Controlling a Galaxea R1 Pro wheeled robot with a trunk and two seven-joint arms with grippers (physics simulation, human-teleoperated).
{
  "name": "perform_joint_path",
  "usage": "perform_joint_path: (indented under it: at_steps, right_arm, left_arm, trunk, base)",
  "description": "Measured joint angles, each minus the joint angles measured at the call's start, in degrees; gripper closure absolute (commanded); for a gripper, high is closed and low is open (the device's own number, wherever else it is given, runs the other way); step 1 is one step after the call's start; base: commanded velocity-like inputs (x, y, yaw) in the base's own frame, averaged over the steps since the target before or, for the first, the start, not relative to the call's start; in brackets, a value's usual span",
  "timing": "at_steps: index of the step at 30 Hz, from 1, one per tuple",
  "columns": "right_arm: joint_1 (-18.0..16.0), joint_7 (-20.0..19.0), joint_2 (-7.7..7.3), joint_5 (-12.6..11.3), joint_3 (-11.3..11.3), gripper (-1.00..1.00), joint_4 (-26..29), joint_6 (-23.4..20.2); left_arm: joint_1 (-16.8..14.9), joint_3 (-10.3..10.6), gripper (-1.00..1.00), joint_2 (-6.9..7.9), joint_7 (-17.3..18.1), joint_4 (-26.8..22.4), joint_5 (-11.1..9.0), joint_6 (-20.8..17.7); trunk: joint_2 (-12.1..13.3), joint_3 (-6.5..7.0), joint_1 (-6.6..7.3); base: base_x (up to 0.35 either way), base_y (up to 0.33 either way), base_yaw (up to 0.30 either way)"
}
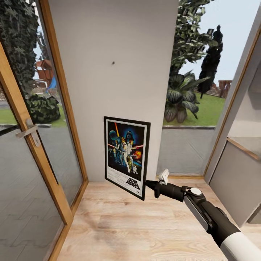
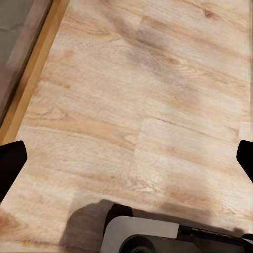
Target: Pick up the poster from the kitchen countertop and hang it on one of the wall nails in the kitchen.
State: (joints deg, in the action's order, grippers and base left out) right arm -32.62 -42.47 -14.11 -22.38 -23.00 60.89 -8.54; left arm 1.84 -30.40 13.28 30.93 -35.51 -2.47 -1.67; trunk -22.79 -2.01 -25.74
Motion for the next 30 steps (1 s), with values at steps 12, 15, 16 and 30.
perform_joint_path:
  at_steps: [12,15,16,30]
  right_arm:
    - [0.0,0.0,0.01,0.0,-0.1,1.0,0.0,-0.1]
    - [0.0,-0.2,0.01,0.0,-0.1,1.0,0.2,-0.4]
    - [0.0,-0.2,0.01,-0.1,-0.1,1.0,0.5,-0.5]
    - [-4.3,-0.6,0.06,-0.3,0.1,1.0,5.4,-11.2]
  left_arm:
    - [0.0,0.3,-1.0,0.0,0.0,0.0,0.1,0.3]
    - [0.0,0.4,-1.0,-0.12,0.0,0.0,0.1,2.8]
    - [0.0,0.5,-1.0,-0.16,0.0,0.1,0.1,3.2]
    - [0.0,2.3,-1.0,-0.35,0.0,0.3,0.2,3.8]
  trunk:
    - [0.0,0.0,0.0]
    - [0.0,0.0,0.0]
    - [0.0,0.0,0.0]
    - [0.0,0.01,0.0]
  base:
    - [0.0,0.0,-0.045]
    - [0.0,0.0,0.0]
    - [0.0,0.0,0.0]
    - [0.0,0.0,0.0]
